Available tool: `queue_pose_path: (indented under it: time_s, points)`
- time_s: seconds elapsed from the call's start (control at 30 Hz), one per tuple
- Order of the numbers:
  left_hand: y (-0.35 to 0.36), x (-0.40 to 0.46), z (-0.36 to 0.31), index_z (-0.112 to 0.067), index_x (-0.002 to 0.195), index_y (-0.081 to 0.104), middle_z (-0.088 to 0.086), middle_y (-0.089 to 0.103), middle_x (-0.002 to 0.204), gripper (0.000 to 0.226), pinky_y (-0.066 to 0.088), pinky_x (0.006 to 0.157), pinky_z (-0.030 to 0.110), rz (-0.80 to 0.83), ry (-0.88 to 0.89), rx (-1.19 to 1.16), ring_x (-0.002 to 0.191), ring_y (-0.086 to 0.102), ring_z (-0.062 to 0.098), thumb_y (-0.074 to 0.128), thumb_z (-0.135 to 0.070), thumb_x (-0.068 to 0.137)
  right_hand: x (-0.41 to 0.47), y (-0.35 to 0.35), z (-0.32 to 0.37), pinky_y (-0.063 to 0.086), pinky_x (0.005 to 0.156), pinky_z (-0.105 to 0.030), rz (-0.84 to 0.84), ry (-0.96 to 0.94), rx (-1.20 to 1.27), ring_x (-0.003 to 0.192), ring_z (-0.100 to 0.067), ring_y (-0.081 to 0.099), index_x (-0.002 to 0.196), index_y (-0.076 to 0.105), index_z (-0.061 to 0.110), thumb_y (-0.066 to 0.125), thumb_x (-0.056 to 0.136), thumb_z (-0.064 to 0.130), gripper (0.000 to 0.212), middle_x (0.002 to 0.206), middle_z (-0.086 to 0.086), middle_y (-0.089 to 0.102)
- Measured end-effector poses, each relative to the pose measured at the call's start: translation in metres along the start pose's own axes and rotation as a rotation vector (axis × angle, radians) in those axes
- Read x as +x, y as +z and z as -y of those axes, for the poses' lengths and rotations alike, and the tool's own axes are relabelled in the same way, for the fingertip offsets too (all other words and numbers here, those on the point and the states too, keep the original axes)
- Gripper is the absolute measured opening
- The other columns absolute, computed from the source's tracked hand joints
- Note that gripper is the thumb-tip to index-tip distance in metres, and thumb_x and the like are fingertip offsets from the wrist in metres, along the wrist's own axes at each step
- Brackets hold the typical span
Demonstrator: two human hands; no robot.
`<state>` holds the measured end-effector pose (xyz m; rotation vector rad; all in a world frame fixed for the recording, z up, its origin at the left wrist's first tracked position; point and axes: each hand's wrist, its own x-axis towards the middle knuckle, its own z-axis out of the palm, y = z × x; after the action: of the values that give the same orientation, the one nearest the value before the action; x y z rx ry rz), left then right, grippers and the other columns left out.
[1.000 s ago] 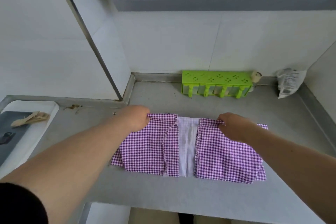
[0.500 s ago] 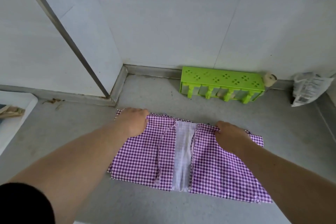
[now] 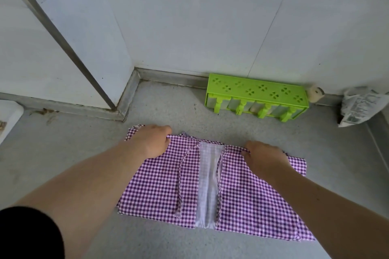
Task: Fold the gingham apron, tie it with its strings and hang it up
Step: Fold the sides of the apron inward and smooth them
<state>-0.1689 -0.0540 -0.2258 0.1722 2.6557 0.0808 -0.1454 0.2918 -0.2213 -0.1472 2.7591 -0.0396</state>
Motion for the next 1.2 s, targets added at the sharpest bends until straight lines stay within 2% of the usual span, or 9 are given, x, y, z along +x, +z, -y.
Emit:
queue_pose_path:
  time_s: [0.27, 0.37, 0.43, 0.53, 0.67, 0.77, 0.93, 1.07, 1.2]
  points:
    - [0.011, -0.002, -0.008, -0.020, 0.125, 0.057, 0.002, 0.067, 0.112, 0.031, 0.054, 0.090, 0.041, 0.078, -0.084, 0.030, 0.098, 0.064, 0.022, 0.044, -0.042, 0.107, 0.006, 0.006, 0.004, 0.046, 0.068, -0.036, 0.101, 0.018, -0.039, 0.091, -0.028, 0.065, 0.119, 0.055, 0.030, 0.039, 0.106, 0.041, 0.023, 0.088, 0.001, 0.060]
    - [0.017, -0.010, -0.012, -0.021, 0.116, 0.057, 0.001, 0.059, 0.115, 0.026, 0.051, 0.093, 0.040, -0.177, -0.055, 0.054, 0.105, 0.057, 0.023, 0.057, -0.042, 0.101, 0.007, 0.010, 0.009, 0.048, 0.065, -0.036, 0.052, 0.042, -0.098, 0.085, -0.029, 0.063, 0.117, 0.054, 0.028, 0.044, 0.103, 0.027, 0.017, 0.083, 0.000, 0.056]
    - [0.020, -0.020, -0.013, -0.025, 0.106, 0.056, -0.004, 0.054, 0.109, 0.020, 0.048, 0.092, 0.036, -0.318, 0.060, 0.080, 0.101, 0.052, 0.018, 0.061, -0.042, 0.097, 0.006, 0.013, 0.011, 0.050, 0.074, -0.037, -0.003, -0.018, -0.174, 0.088, -0.027, 0.061, 0.115, 0.053, 0.025, 0.042, 0.100, 0.021, 0.019, 0.094, -0.001, 0.063]
    - [0.025, -0.037, -0.014, -0.028, 0.090, 0.056, -0.011, 0.057, 0.098, 0.015, 0.053, 0.086, 0.033, -0.169, 0.256, 0.070, 0.089, 0.053, 0.010, 0.057, -0.041, 0.097, 0.002, 0.018, 0.012, 0.045, 0.097, -0.039, -0.116, -0.139, -0.180, 0.105, -0.024, 0.057, 0.122, 0.049, 0.026, 0.045, 0.091, 0.014, 0.033, 0.113, 0.002, 0.058]
    - [0.033, -0.047, -0.017, -0.030, 0.128, 0.059, -0.007, 0.057, 0.126, 0.036, 0.052, 0.099, 0.040, 0.011, 0.335, 0.091, 0.113, 0.055, 0.016, 0.058, -0.047, 0.096, -0.004, 0.020, 0.026, 0.049, 0.099, -0.043, -0.127, -0.329, -0.066, 0.111, -0.023, 0.058, 0.138, 0.045, 0.029, 0.058, 0.092, 0.031, 0.047, 0.127, 0.003, 0.048]
    - [0.032, -0.047, -0.023, -0.034, 0.156, 0.038, -0.001, 0.046, 0.147, 0.066, 0.047, 0.111, 0.047, 0.038, 0.323, 0.094, 0.133, 0.048, 0.023, 0.058, -0.053, 0.096, -0.007, 0.016, 0.048, 0.055, 0.093, -0.042, -0.068, -0.485, -0.023, 0.108, -0.021, 0.062, 0.147, 0.037, 0.031, 0.058, 0.096, 0.042, 0.056, 0.137, 0.005, 0.045]
    - [0.031, -0.043, -0.037, -0.039, 0.160, 0.020, 0.010, 0.034, 0.157, 0.075, 0.046, 0.111, 0.052, 0.086, 0.277, 0.140, 0.141, 0.040, 0.033, 0.051, -0.065, 0.096, 0.002, 0.016, 0.083, 0.056, 0.068, -0.033, -0.071, -0.516, -0.091, 0.088, -0.020, 0.066, 0.154, 0.028, 0.037, 0.059, 0.098, 0.034, 0.064, 0.138, 0.004, 0.042]
    - [0.028, -0.042, -0.048, -0.044, 0.161, 0.014, 0.012, 0.032, 0.159, 0.075, 0.045, 0.111, 0.055, 0.109, 0.231, 0.134, 0.142, 0.038, 0.037, 0.038, -0.075, 0.096, 0.013, 0.015, 0.100, 0.055, 0.064, -0.036, -0.040, -0.447, -0.055, 0.078, -0.021, 0.064, 0.140, 0.045, 0.036, 0.054, 0.102, 0.041, 0.040, 0.119, 0.003, 0.044]
    - [0.025, -0.045, -0.054, -0.049, 0.162, 0.006, 0.013, 0.027, 0.163, 0.074, 0.040, 0.114, 0.057, 0.140, 0.230, 0.097, 0.147, 0.032, 0.040, 0.034, -0.075, 0.099, 0.028, 0.012, 0.103, 0.052, 0.062, -0.035, 0.010, -0.338, 0.055, 0.075, -0.018, 0.059, 0.124, 0.060, 0.034, 0.049, 0.103, 0.030, 0.023, 0.106, 0.006, 0.043]
